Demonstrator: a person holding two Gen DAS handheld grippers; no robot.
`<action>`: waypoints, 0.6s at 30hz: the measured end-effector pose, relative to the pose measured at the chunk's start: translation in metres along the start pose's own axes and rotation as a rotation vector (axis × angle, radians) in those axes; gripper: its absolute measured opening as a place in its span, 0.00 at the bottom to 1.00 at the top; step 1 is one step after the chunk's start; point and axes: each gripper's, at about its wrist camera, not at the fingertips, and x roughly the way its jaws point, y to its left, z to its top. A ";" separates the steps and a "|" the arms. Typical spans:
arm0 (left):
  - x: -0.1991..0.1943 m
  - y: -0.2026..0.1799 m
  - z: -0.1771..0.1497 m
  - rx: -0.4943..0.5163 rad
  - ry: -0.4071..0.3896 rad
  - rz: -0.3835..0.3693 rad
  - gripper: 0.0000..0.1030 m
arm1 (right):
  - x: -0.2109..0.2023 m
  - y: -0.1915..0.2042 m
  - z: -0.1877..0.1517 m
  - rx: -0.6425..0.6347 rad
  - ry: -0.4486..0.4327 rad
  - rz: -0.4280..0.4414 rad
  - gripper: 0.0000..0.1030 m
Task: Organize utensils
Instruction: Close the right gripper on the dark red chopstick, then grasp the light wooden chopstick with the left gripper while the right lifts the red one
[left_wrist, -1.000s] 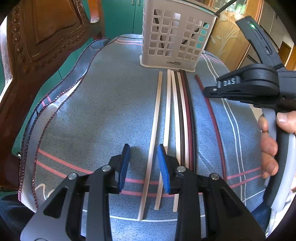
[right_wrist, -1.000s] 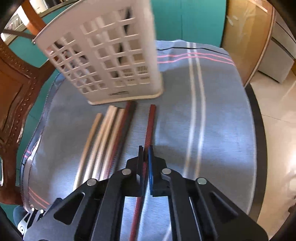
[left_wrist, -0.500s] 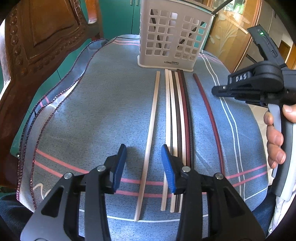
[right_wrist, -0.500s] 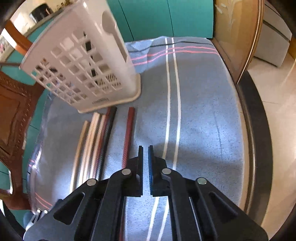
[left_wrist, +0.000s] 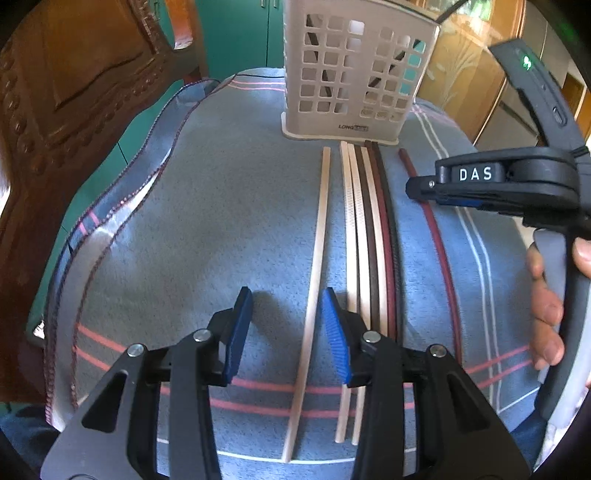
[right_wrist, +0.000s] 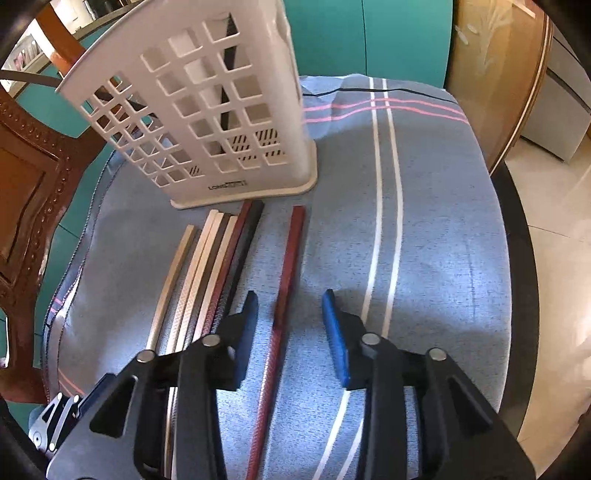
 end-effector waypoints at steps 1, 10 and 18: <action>0.000 -0.001 0.000 0.006 -0.001 0.019 0.28 | 0.000 0.001 0.000 -0.006 -0.001 -0.004 0.37; -0.013 0.001 -0.014 0.018 0.033 0.010 0.09 | -0.003 0.017 -0.009 -0.066 0.026 -0.042 0.09; -0.011 0.014 -0.007 0.020 0.079 -0.045 0.20 | -0.006 0.032 -0.015 -0.153 0.067 -0.035 0.14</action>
